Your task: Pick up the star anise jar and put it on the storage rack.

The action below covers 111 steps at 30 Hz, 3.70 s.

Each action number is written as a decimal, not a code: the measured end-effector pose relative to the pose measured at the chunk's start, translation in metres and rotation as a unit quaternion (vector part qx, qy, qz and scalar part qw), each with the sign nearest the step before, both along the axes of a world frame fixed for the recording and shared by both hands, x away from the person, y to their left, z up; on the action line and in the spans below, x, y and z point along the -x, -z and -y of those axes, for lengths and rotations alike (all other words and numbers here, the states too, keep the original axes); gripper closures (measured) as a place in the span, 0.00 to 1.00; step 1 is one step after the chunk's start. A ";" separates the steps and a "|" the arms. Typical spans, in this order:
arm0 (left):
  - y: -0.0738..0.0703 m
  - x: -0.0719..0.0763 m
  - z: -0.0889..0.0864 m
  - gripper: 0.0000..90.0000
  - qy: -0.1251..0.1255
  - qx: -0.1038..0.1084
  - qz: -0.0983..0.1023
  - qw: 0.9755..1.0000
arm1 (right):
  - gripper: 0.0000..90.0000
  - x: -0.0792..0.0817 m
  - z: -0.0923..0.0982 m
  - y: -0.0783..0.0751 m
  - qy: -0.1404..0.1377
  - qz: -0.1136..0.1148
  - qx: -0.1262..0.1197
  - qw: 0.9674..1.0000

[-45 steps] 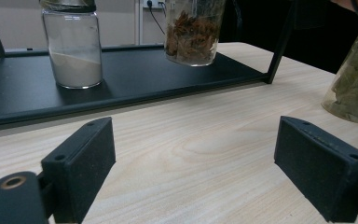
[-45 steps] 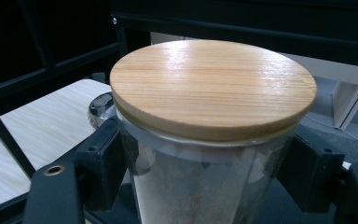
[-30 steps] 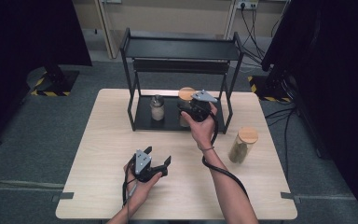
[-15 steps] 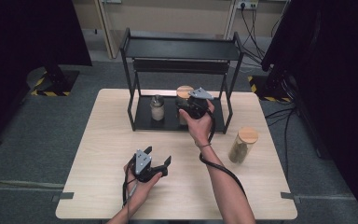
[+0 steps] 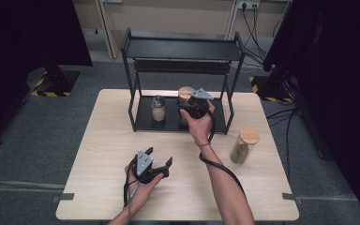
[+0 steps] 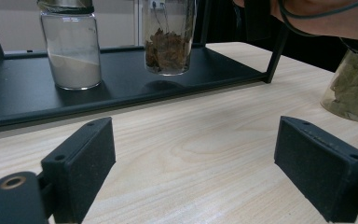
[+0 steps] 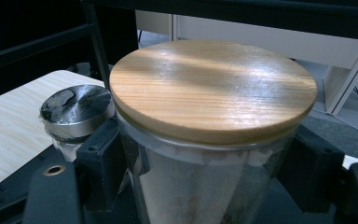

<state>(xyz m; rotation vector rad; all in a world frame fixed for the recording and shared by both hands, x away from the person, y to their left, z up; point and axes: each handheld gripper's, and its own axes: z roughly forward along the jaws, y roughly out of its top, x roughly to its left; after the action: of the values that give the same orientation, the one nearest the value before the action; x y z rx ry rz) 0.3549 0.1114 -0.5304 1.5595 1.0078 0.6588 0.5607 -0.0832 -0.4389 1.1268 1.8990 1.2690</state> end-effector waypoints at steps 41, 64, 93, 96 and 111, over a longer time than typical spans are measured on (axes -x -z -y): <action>0.000 0.001 0.000 0.13 0.001 -0.002 0.001 1.000 | 0.28 -0.005 -0.005 0.013 -0.001 0.001 0.011 1.000; 0.000 0.001 0.001 0.13 0.003 -0.004 0.000 1.000 | 0.09 0.000 -0.001 0.009 -0.016 -0.020 -0.001 1.000; 0.000 0.001 0.002 0.13 0.002 -0.006 0.002 1.000 | 0.03 0.026 0.009 0.003 -0.032 -0.028 0.004 0.999; 0.000 0.001 0.002 0.13 0.002 -0.005 0.002 1.000 | 0.03 0.029 0.011 0.003 -0.035 -0.031 0.002 0.999; 0.000 0.002 0.002 0.13 0.002 -0.007 0.002 1.000 | 0.03 0.043 0.017 0.005 -0.045 -0.040 -0.010 0.998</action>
<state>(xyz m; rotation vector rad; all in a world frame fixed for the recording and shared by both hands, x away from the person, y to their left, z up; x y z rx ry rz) 0.3533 0.1095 -0.5302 1.5706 0.9985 0.6677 0.5180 -0.0997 -0.4442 1.1282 2.0198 1.3120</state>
